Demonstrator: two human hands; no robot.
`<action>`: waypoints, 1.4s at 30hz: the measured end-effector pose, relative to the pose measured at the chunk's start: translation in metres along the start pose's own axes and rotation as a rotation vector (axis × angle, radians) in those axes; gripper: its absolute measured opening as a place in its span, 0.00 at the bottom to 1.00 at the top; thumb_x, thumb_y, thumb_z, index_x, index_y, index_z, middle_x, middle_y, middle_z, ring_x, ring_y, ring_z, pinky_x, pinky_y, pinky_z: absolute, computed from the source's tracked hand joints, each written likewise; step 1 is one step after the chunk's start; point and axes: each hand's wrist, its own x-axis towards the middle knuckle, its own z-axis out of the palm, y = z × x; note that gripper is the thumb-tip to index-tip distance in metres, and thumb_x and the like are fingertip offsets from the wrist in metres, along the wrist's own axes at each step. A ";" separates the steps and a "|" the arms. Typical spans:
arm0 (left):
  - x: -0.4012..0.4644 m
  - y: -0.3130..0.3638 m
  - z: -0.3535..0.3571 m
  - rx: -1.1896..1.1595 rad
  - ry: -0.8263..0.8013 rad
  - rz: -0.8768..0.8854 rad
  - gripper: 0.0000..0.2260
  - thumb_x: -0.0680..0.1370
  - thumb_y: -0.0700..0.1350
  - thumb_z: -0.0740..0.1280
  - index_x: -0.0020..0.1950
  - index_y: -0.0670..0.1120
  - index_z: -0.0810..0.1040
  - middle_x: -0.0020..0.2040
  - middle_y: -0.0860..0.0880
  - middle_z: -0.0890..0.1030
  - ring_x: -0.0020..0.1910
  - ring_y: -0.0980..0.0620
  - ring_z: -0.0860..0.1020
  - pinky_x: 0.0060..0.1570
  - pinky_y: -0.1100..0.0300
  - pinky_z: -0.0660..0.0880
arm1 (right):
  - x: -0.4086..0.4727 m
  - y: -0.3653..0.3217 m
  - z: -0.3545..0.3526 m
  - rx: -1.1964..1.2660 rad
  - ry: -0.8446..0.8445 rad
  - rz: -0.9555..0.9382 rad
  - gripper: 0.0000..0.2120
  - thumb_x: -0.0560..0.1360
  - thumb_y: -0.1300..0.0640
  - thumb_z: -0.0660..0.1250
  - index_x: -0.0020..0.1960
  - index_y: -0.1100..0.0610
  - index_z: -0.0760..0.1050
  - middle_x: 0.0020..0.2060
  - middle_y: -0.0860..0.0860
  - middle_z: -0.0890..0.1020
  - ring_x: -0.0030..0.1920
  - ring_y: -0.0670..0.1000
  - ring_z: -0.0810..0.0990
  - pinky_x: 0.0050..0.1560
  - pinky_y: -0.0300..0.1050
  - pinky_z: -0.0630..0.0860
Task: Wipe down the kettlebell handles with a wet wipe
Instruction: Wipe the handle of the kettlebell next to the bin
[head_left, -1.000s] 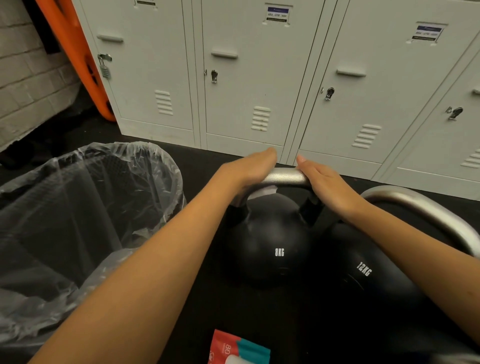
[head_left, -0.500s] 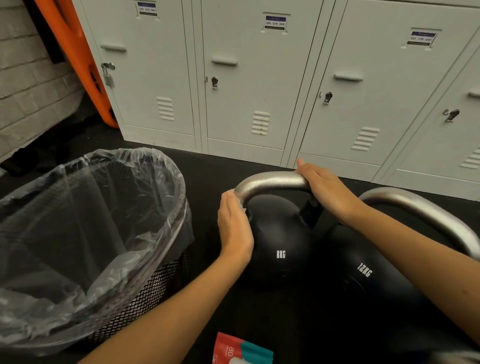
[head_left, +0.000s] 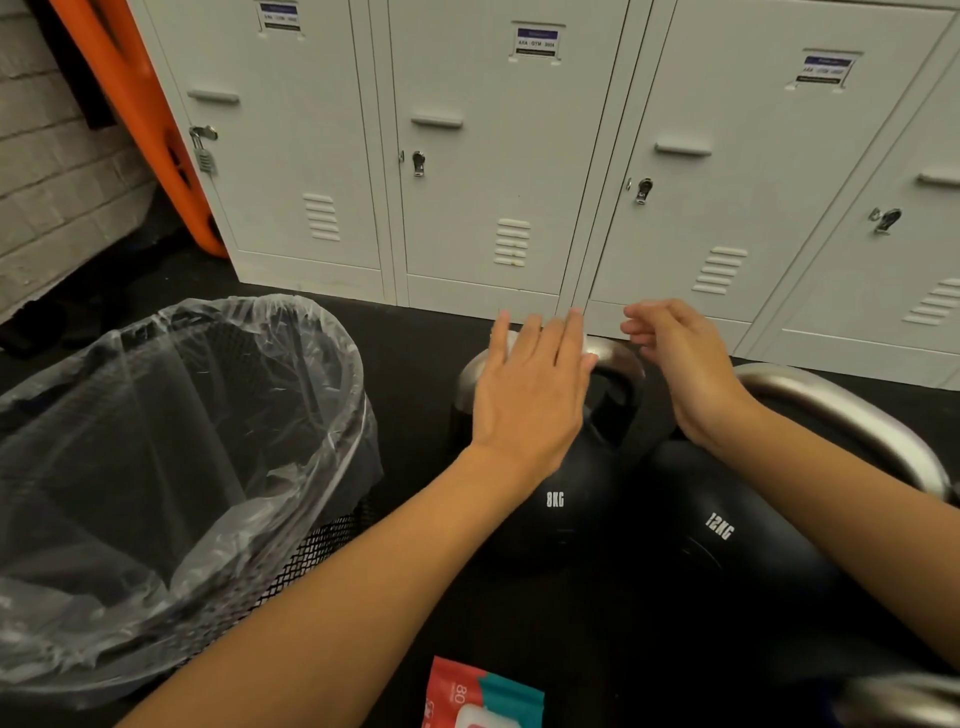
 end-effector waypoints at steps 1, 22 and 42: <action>0.003 0.006 -0.002 0.010 -0.022 0.009 0.23 0.84 0.50 0.49 0.75 0.40 0.64 0.68 0.44 0.74 0.70 0.46 0.69 0.74 0.46 0.55 | -0.004 -0.002 -0.001 -0.018 -0.012 -0.047 0.07 0.82 0.58 0.60 0.53 0.55 0.77 0.49 0.48 0.80 0.57 0.49 0.78 0.61 0.42 0.74; -0.064 -0.032 0.007 -0.842 0.153 -0.634 0.16 0.84 0.45 0.54 0.71 0.47 0.66 0.62 0.55 0.65 0.63 0.60 0.66 0.55 0.81 0.60 | -0.025 -0.011 0.061 -1.145 -0.441 -0.893 0.18 0.83 0.47 0.53 0.68 0.47 0.74 0.63 0.47 0.79 0.66 0.51 0.75 0.75 0.56 0.50; -0.088 -0.038 0.024 -0.668 -0.163 -0.509 0.50 0.67 0.62 0.74 0.77 0.51 0.48 0.72 0.52 0.60 0.72 0.51 0.62 0.71 0.48 0.62 | -0.004 0.003 0.059 -1.319 -0.453 -1.381 0.17 0.79 0.50 0.63 0.67 0.43 0.75 0.61 0.52 0.80 0.59 0.56 0.80 0.68 0.64 0.64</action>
